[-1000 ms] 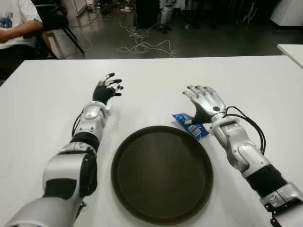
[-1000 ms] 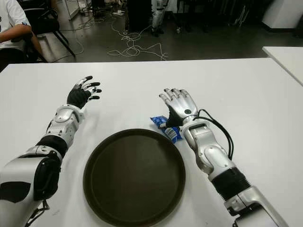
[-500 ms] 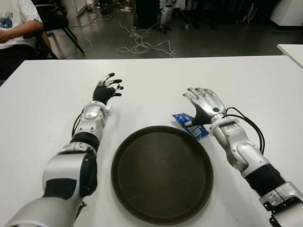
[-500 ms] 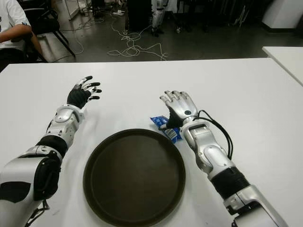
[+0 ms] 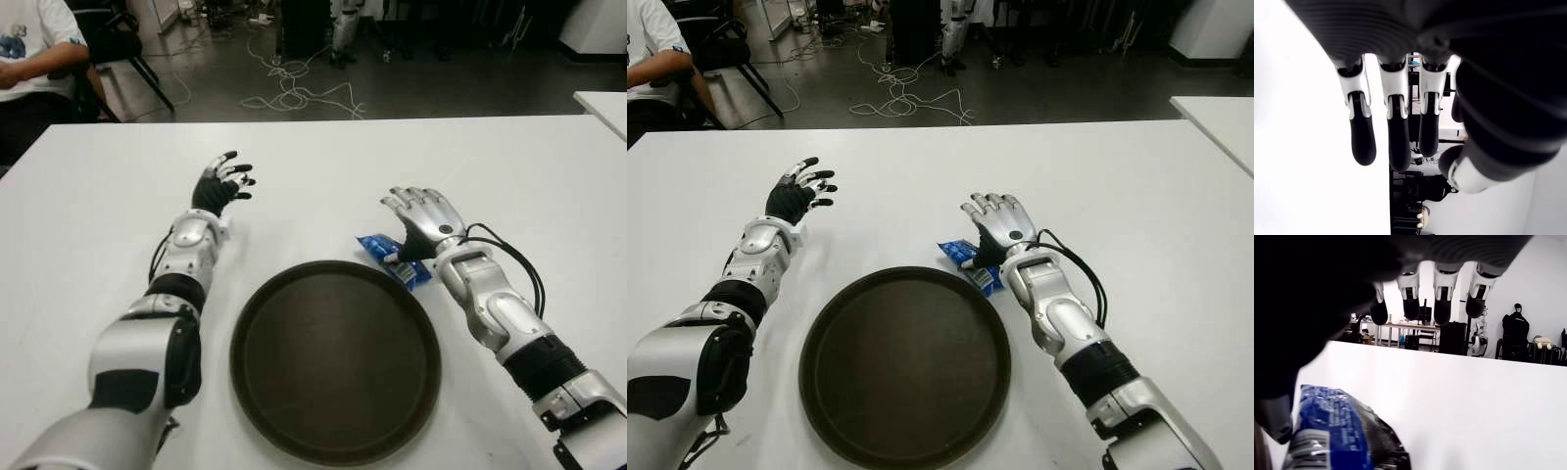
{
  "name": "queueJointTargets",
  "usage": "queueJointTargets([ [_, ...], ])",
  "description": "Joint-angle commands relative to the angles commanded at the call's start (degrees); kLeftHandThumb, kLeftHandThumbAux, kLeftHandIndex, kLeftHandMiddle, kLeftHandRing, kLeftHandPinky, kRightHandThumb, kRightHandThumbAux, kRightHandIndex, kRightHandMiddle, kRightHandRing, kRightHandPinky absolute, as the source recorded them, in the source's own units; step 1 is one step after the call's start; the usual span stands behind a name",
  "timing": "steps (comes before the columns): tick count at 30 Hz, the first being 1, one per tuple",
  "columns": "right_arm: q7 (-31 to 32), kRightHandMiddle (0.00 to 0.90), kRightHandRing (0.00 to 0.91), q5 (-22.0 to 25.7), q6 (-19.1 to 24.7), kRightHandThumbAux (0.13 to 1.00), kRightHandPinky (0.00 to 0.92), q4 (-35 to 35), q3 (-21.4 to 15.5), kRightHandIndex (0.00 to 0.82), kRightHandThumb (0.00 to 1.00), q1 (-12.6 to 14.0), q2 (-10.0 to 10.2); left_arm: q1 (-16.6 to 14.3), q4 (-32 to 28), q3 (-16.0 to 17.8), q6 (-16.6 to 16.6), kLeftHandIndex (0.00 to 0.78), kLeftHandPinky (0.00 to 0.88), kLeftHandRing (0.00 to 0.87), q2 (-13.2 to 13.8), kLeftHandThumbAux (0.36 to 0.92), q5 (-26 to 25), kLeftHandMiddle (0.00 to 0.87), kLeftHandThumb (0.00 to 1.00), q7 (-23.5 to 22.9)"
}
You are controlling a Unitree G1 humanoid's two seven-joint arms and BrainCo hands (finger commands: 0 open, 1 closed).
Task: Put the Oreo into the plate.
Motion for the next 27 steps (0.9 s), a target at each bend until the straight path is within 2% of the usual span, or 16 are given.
queueJointTargets([
  [17, -1.56, 0.102, 0.099, 0.71, 0.11, 0.574, 0.089, 4.19, 0.46, 0.105, 0.0, -1.64, 0.72, 0.07, 0.04, 0.02, -0.37, 0.165, 0.423, 0.35, -0.01, 0.817, 0.02, 0.303, 0.273, 0.0],
  [27, -2.41, 0.11, 0.115, 0.84, -0.08, 0.571, 0.131, 6.71, 0.77, 0.101, 0.0, -2.57, 0.98, -0.06, 0.03, 0.37, 0.1, 0.155, 0.43, 0.351, -0.18, 0.82, -0.34, 0.298, 0.271, 0.23],
])
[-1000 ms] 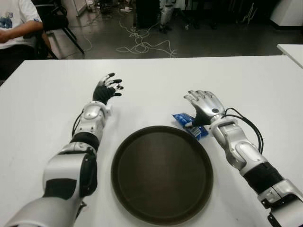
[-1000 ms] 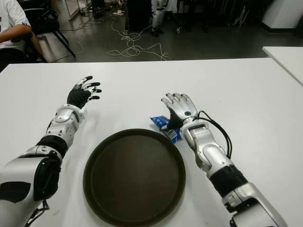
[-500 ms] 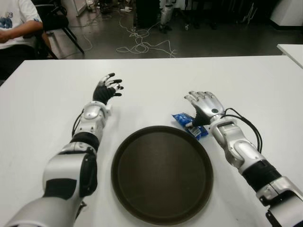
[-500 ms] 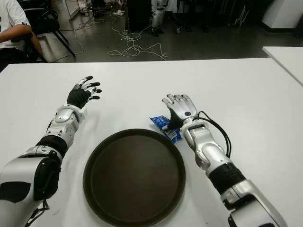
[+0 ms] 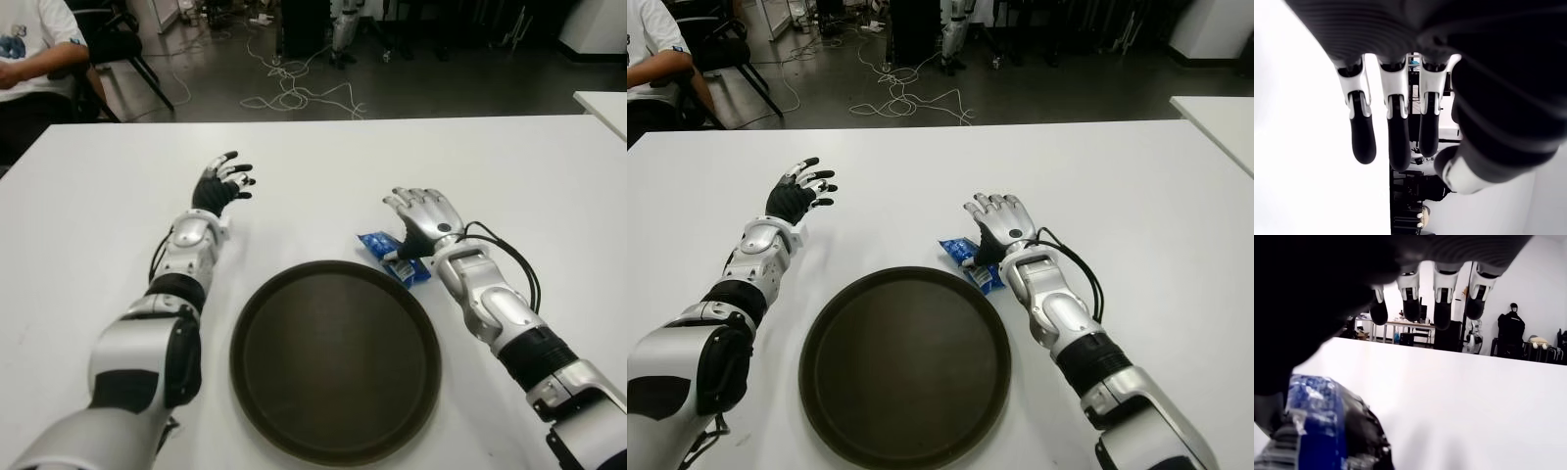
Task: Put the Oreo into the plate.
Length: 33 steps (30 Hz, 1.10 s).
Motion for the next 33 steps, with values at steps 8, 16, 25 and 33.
queueJointTargets([
  [8, -0.04, 0.123, 0.129, -0.03, -0.42, 0.575, 0.14, 2.12, 0.72, 0.097, 0.0, -0.75, 0.2, -0.02, 0.07, -0.02, -0.11, 0.153, 0.43, 0.35, -0.11, 0.818, 0.12, 0.294, 0.233, 0.15],
  [16, 0.91, 0.103, 0.107, 0.13, -0.76, 0.58, 0.112, 3.12, 1.71, 0.094, 0.0, -0.78, 0.82, -0.03, 0.02, -0.12, -0.13, 0.165, 0.428, 0.35, -0.14, 0.805, 0.19, 0.298, 0.257, 0.03],
  [25, 1.25, 0.129, 0.135, 1.61, -2.89, 0.594, 0.155, 5.17, 2.62, 0.106, 0.0, -1.22, 0.96, 0.0, 0.01, -0.36, -0.26, 0.166, 0.421, 0.348, -0.13, 0.802, 0.41, 0.297, 0.238, -0.01],
  [33, 1.21, 0.163, 0.179, 2.99, -4.04, 0.596, 0.21, 6.08, 3.0, 0.12, 0.0, -1.41, 0.94, -0.09, -0.01, -0.47, -0.21, 0.171, 0.417, 0.35, -0.19, 0.804, 0.44, 0.3, 0.23, 0.1],
])
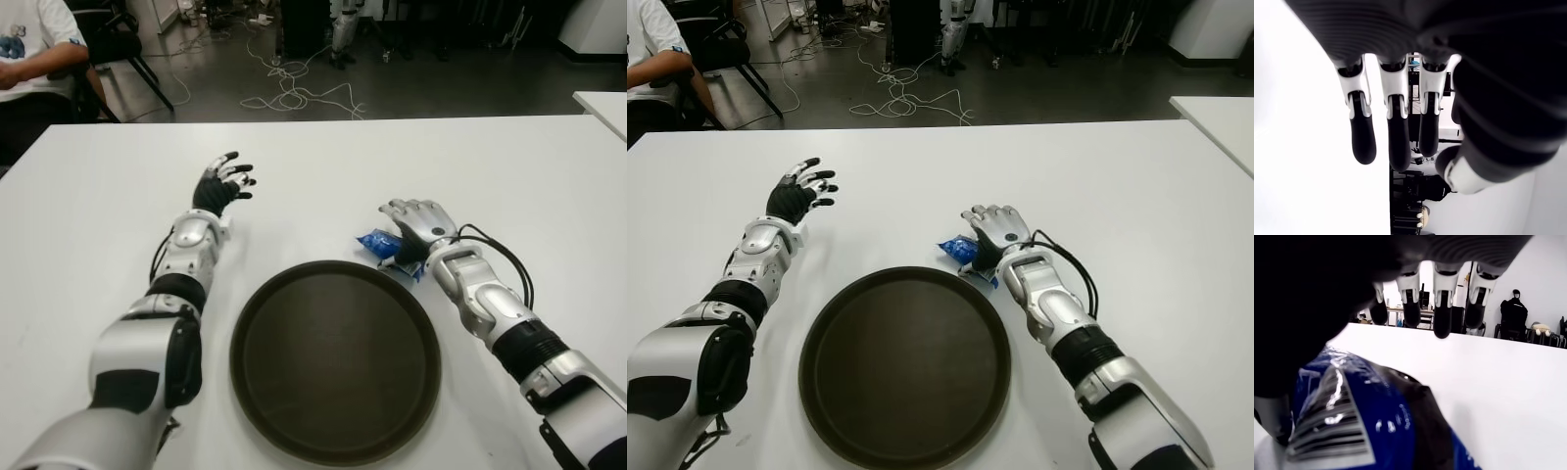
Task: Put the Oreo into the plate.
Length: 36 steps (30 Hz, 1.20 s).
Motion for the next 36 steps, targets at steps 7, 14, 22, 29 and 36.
queueJointTargets([
  [7, 0.64, 0.157, 0.184, 2.09, -0.27, 0.599, 0.233, -0.66, -0.63, 0.099, 0.0, 0.11, -0.25, -0.03, -0.06, 0.0, -0.02, 0.173, 0.422, 0.349, -0.13, 0.808, -0.08, 0.299, 0.268, 0.0],
  [14, 2.27, 0.18, 0.207, 4.76, 0.72, 0.6, 0.248, -0.23, -2.06, 0.13, 0.0, -0.7, -0.27, -0.03, -0.09, 0.06, -0.07, 0.169, 0.426, 0.35, -0.22, 0.809, -0.11, 0.302, 0.29, 0.22],
  [22, 6.32, 0.26, 0.275, 6.69, 1.89, 0.603, 0.267, -0.91, -2.8, 0.222, 0.0, -1.86, -1.45, 0.03, -0.11, 0.01, -0.37, 0.173, 0.422, 0.354, -0.34, 0.832, -0.05, 0.306, 0.256, 0.58],
  [29, 8.17, 0.313, 0.323, 7.2, 3.22, 0.606, 0.291, 1.37, -3.15, 0.289, 0.0, -3.61, -1.67, 0.03, -0.17, 0.14, -0.5, 0.161, 0.433, 0.355, -0.49, 0.821, -0.25, 0.299, 0.252, 0.49],
  [36, 9.04, 0.303, 0.313, 7.51, 3.81, 0.58, 0.292, 3.82, -3.01, 0.276, 0.0, -5.02, -1.57, -0.01, -0.16, 0.19, -0.34, 0.159, 0.427, 0.347, -0.51, 0.803, -0.29, 0.295, 0.262, 0.56],
])
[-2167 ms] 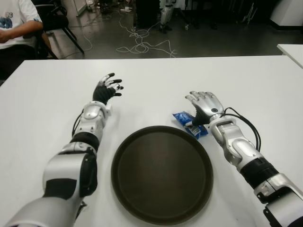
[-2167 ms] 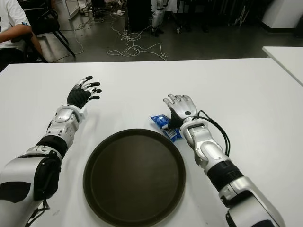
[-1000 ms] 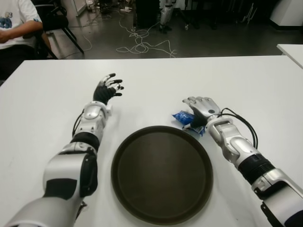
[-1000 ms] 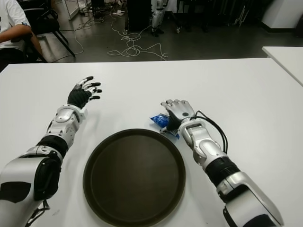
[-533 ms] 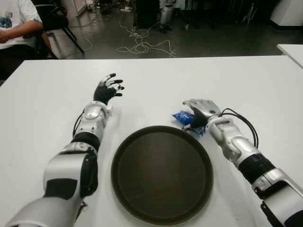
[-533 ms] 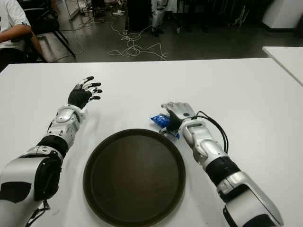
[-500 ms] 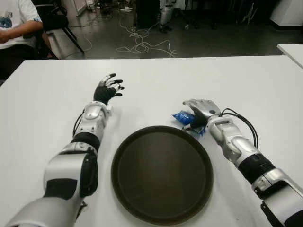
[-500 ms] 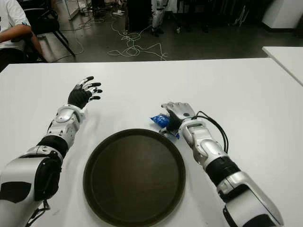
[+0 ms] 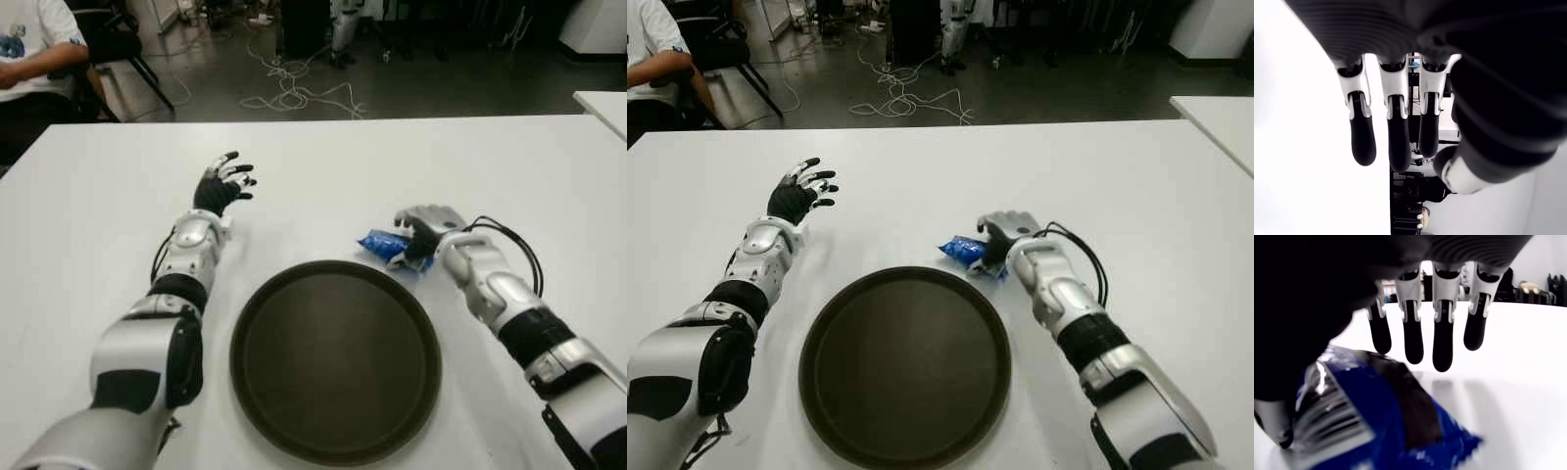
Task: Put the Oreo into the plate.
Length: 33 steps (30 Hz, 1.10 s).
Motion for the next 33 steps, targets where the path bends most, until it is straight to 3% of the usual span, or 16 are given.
queueJointTargets([
  [8, -1.99, 0.258, 0.266, 1.69, -3.12, 0.57, 0.257, 13.31, 0.04, 0.249, 0.0, -4.8, 1.9, -0.02, 0.03, 0.04, 0.33, 0.16, 0.424, 0.344, -0.06, 0.779, -0.07, 0.29, 0.283, -0.01],
  [13, -2.55, 0.238, 0.243, 3.1, -3.65, 0.575, 0.229, 17.21, -0.12, 0.239, 0.0, -6.34, 2.78, 0.02, 0.05, 0.11, 0.17, 0.156, 0.434, 0.346, -0.03, 0.772, -0.16, 0.288, 0.28, -0.37],
  [22, -4.23, 0.245, 0.251, 4.59, -4.95, 0.611, 0.228, 21.57, 0.15, 0.267, 0.0, -7.9, 3.41, 0.06, -0.02, -0.08, 0.09, 0.16, 0.428, 0.345, 0.06, 0.798, -0.01, 0.291, 0.222, -0.57],
  [33, -5.36, 0.214, 0.235, 6.39, -5.47, 0.615, 0.241, 23.99, 0.11, 0.217, 0.0, -8.8, 3.61, 0.02, -0.07, -0.27, 0.06, 0.164, 0.434, 0.354, 0.06, 0.798, 0.13, 0.3, 0.235, -0.43],
])
